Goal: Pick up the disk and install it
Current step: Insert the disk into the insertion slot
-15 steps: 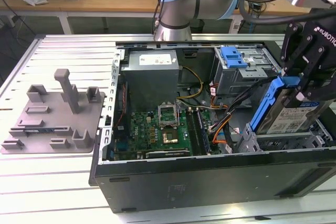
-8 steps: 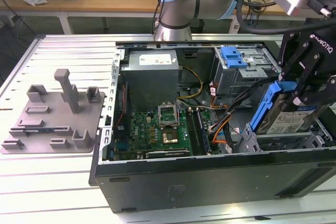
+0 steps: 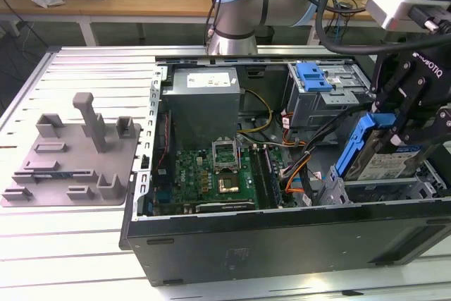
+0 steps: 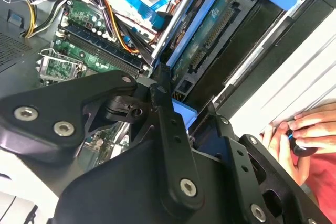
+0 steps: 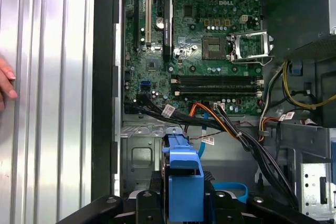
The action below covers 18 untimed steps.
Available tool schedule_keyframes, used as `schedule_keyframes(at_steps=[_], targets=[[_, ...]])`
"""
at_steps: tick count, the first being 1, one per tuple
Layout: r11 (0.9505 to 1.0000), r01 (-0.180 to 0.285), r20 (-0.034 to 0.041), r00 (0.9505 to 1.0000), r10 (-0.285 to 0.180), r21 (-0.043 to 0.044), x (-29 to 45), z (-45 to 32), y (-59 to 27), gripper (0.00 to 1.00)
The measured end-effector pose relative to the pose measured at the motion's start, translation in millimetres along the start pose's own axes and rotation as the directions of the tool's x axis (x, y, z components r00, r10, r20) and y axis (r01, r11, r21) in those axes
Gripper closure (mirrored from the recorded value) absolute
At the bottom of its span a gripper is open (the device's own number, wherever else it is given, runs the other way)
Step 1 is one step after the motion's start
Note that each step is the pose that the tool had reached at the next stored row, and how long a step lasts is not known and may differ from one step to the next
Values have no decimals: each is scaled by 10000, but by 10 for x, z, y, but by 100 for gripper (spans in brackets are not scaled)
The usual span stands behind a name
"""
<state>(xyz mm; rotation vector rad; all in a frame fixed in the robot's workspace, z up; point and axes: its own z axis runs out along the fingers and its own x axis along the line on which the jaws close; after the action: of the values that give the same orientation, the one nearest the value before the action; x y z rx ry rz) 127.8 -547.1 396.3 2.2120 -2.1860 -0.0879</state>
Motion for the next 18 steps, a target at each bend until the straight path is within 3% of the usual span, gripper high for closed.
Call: schedule_keyframes(at_steps=[6, 9, 18], targets=[[10000, 2, 0, 10000, -2, 3, 0, 9, 0, 62], [10000, 2, 1, 10000, -2, 3, 0, 9, 2, 44], [10000, 4, 1, 10000, -4, 3, 0, 9, 2, 44]])
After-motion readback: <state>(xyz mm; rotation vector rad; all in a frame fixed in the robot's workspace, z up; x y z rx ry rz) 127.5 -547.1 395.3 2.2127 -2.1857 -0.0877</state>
